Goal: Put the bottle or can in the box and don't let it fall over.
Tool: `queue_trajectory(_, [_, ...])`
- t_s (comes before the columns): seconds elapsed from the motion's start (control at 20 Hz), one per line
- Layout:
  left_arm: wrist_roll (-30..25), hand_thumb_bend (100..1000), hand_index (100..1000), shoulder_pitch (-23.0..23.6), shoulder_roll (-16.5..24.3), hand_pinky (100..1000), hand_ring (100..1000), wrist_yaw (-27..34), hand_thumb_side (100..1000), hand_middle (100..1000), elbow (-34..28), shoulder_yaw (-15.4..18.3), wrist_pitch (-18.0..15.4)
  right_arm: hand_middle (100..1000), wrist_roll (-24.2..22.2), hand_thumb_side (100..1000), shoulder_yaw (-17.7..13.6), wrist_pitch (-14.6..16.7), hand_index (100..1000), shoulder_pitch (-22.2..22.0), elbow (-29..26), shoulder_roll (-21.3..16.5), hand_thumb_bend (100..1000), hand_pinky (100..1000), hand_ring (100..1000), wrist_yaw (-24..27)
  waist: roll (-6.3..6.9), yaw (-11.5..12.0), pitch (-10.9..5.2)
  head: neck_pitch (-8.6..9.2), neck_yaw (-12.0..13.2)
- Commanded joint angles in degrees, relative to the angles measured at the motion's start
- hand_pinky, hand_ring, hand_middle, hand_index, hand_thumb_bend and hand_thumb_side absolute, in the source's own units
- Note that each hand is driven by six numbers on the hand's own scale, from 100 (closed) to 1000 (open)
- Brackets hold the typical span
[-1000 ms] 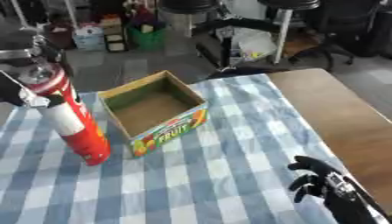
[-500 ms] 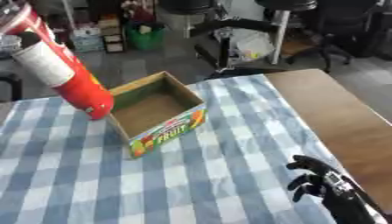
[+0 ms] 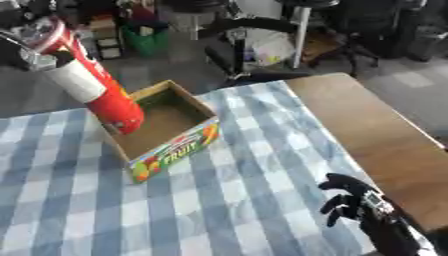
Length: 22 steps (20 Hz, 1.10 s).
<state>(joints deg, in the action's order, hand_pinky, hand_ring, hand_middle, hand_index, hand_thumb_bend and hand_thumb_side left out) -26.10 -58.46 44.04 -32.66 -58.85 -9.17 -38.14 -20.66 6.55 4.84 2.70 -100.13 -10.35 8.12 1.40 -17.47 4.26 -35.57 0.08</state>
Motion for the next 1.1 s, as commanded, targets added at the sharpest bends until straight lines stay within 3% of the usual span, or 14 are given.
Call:
queue_trajectory(0.05, [0.84, 100, 640, -1.36, 0.6, 100, 301, -4.09, 100, 402, 1.11, 1.12, -3.7, 745, -0.9, 912, 0.71, -0.04, 870, 1.73, -0.45, -0.1, 100, 450, 578, 1.08, 0.18, -0.86, 0.11, 1.37, -0.57])
queue_trajectory(0.25, [3.95, 100, 661, -0.84, 0.12, 100, 329, -8.27, 100, 425, 2.19, 0.71, -4.62, 745, -1.76, 914, 1.38, -0.23, 870, 3.34, -0.27, 0.27, 100, 450, 578, 1.47, 0.64, -2.62, 1.42, 2.36, -1.48])
queue_trajectory(0.35, [4.53, 118, 703, -0.56, -0.05, 100, 398, -9.97, 130, 468, 2.37, 0.21, -5.34, 745, -1.87, 914, 1.42, -0.28, 870, 3.67, -0.17, 0.4, 100, 450, 578, 1.49, 0.8, -2.97, 1.75, 2.81, -1.81])
queue_trajectory(0.4, [4.48, 147, 723, -0.45, -0.08, 157, 428, -10.66, 146, 489, 2.36, -0.08, -5.81, 745, -1.89, 915, 1.41, -0.28, 870, 3.74, -0.13, 0.44, 100, 450, 578, 1.48, 0.85, -3.04, 1.85, 2.95, -1.92])
queue_trajectory(0.5, [4.01, 530, 860, -0.33, -0.05, 600, 703, -11.68, 471, 709, 2.03, -0.58, -7.2, 745, -1.85, 915, 1.34, -0.28, 870, 3.78, -0.04, 0.48, 100, 450, 578, 1.41, 0.92, -3.04, 1.94, 2.99, -1.92])
queue_trajectory(0.55, [3.85, 619, 883, -0.36, -0.01, 737, 796, -12.04, 548, 777, 1.7, -0.69, -8.01, 745, -1.85, 915, 1.33, -0.27, 870, 3.76, -0.01, 0.48, 100, 450, 578, 1.37, 0.92, -3.0, 1.92, 2.94, -1.85])
queue_trajectory(0.7, [4.35, 792, 923, -0.45, 0.09, 954, 946, -12.02, 676, 911, 0.85, -0.81, -10.38, 744, -1.9, 914, 1.33, -0.24, 870, 3.61, 0.02, 0.39, 100, 450, 577, 1.33, 0.82, -2.8, 1.73, 2.97, -1.8])
queue_trajectory(0.85, [5.64, 833, 940, -0.68, 0.18, 998, 972, -10.93, 731, 952, 0.55, -0.63, -11.71, 744, -1.89, 913, 1.28, -0.2, 870, 3.43, -0.02, 0.27, 100, 450, 577, 1.45, 0.69, -2.62, 1.48, 3.1, -1.76])
queue_trajectory(1.1, [9.4, 765, 938, -0.71, 1.18, 977, 954, -5.94, 783, 942, -0.59, 0.13, -11.83, 744, -1.74, 912, 1.04, -0.18, 870, 3.1, -0.02, 0.03, 100, 450, 577, 1.55, 0.69, -2.01, 0.98, 2.68, -1.59])
